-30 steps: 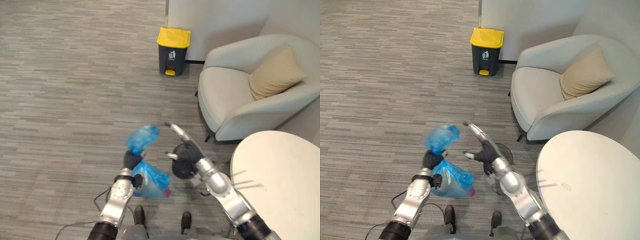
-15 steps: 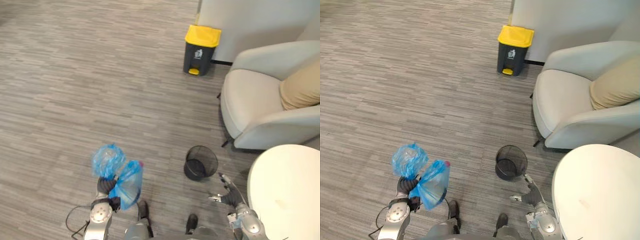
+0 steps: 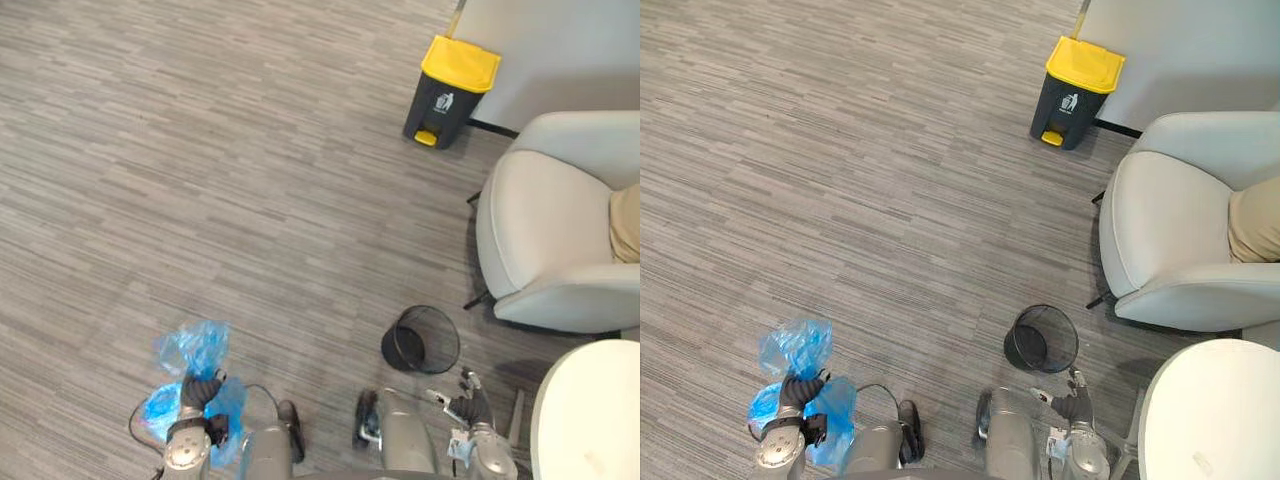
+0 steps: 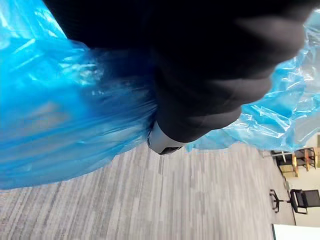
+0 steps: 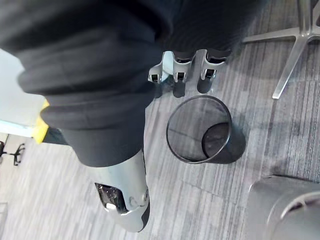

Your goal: Gather rubbish on tea table into small bin, then transfer packed bag to large trash can.

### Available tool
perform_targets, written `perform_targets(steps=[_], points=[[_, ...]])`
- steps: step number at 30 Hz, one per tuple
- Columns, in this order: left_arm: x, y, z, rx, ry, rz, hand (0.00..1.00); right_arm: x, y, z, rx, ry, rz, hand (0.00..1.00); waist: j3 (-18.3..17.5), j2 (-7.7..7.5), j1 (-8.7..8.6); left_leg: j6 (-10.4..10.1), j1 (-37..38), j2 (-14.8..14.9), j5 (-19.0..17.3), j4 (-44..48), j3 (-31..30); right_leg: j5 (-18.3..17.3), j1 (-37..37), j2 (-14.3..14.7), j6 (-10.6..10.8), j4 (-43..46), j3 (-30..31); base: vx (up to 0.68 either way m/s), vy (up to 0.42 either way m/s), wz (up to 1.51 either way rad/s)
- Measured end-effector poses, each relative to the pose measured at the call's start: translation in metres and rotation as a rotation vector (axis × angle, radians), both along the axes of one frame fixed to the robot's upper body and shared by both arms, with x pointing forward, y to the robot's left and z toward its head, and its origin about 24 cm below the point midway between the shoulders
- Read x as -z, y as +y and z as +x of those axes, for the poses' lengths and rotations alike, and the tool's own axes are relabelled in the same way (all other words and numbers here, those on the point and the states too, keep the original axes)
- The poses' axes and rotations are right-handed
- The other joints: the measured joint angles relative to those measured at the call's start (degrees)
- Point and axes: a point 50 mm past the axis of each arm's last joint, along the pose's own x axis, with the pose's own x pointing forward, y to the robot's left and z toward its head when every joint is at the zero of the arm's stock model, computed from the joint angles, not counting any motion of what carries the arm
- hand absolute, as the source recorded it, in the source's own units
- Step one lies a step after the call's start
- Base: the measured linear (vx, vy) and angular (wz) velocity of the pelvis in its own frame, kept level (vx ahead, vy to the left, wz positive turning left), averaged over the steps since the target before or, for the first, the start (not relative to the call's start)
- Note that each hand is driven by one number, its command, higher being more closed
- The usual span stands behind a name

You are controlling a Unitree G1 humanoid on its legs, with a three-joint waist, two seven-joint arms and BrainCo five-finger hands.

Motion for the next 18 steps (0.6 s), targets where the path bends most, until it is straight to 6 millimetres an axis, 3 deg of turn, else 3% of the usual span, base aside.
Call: perform_targets(steps=[2,3,4,6,7,10,11,13,14,16,17,18], points=[[0.004,-0.005,-0.004,-0.008,0.010,-0.024,1.00,0.001,0.001,-0.005,-0.010,0.011,-0.001,0.00,-0.07,0.31,-0.06,-2.62,2.45,1.10,-4.22,3.54,-0.15,-0.70,4.48,1.27,-1.76,-0.07,-0.73,0.57,-0.268,0.21],[0.007,-0.011,-0.008,-0.011,0.021,-0.047,1.00,-0.003,-0.002,-0.005,-0.015,-0.001,-0.016,0.00,0.10,3.11,-0.35,-2.27,1.35,5.49,-5.89,12.00,0.53,-0.93,7.06,3.89,-4.77,0.05,-1.90,0.41,-0.188,-0.05],[0.009,-0.016,-0.012,-0.009,0.029,-0.074,1.00,-0.008,-0.002,0.001,-0.032,-0.020,-0.025,0.00,-0.11,5.03,-0.15,0.24,-2.89,10.33,-3.48,24.83,0.90,-3.10,8.64,6.57,-6.46,0.94,-2.30,0.52,-0.211,-0.25],[0.015,-0.022,-0.020,-0.028,0.051,-0.105,1.00,-0.017,0.000,0.009,-0.060,-0.068,-0.040,0.00,-0.11,5.15,0.94,-0.14,-6.28,15.66,2.53,38.64,2.11,-5.36,12.66,9.35,-7.96,1.33,-0.41,0.59,-0.183,-0.72],[0.016,-0.026,-0.022,-0.031,0.057,-0.117,1.00,-0.022,-0.001,0.015,-0.068,-0.092,-0.051,0.00,-0.25,4.86,1.39,-0.44,-7.23,16.70,2.13,41.99,2.05,-6.38,14.71,10.08,-8.26,0.72,0.99,0.62,-0.121,-0.81],[0.012,-0.034,-0.013,-0.011,0.027,-0.141,1.00,-0.034,-0.004,0.028,-0.079,-0.155,-0.074,0.00,-0.31,3.52,2.83,0.54,-11.92,15.03,-0.51,41.16,2.58,-7.19,22.04,10.34,-8.22,-5.58,6.58,0.65,-0.006,-0.69],[0.010,-0.034,-0.011,-0.001,0.014,-0.144,1.00,-0.038,-0.006,0.030,-0.082,-0.168,-0.085,0.00,-0.33,3.23,3.98,0.18,-13.82,13.79,-1.38,37.98,2.49,-7.19,25.04,9.90,-8.22,-7.88,8.43,0.45,0.061,-0.71],[0.008,-0.036,-0.011,0.004,0.006,-0.145,1.00,-0.038,-0.005,0.031,-0.085,-0.172,-0.084,0.00,-0.11,2.43,4.67,0.19,-16.01,11.28,-1.32,31.13,1.74,-7.64,28.42,8.84,-7.58,-9.68,10.06,0.50,0.184,-0.70],[0.008,-0.040,-0.008,0.024,0.001,-0.149,1.00,-0.039,-0.005,0.033,-0.084,-0.180,-0.086,0.00,-0.56,2.53,5.54,-0.92,-18.24,7.67,-0.09,21.56,-0.21,-9.73,30.68,7.00,-5.89,-9.82,12.08,0.81,0.386,-0.79],[0.010,-0.048,-0.012,0.041,0.013,-0.166,1.00,-0.039,-0.011,0.030,-0.089,-0.166,-0.106,0.00,-1.99,4.52,5.95,-3.26,-18.53,6.36,5.87,8.24,-3.38,-12.07,31.85,7.14,-3.26,-9.65,14.17,0.65,0.371,-0.91],[0.013,-0.049,-0.015,0.056,0.033,-0.160,1.00,-0.032,0.000,0.031,-0.085,-0.147,-0.064,0.00,-3.36,2.54,6.93,-0.17,-18.74,5.54,7.39,12.93,-1.83,-14.13,32.69,4.84,-1.71,-9.41,17.08,0.46,0.256,-0.89],[0.010,-0.047,-0.012,0.063,0.022,-0.150,1.00,-0.029,0.006,0.029,-0.081,-0.142,-0.043,0.00,-4.04,1.01,6.90,0.79,-18.80,4.97,5.02,14.56,-0.60,-13.46,32.43,3.54,-1.50,-9.00,18.37,0.58,0.270,-0.80]])
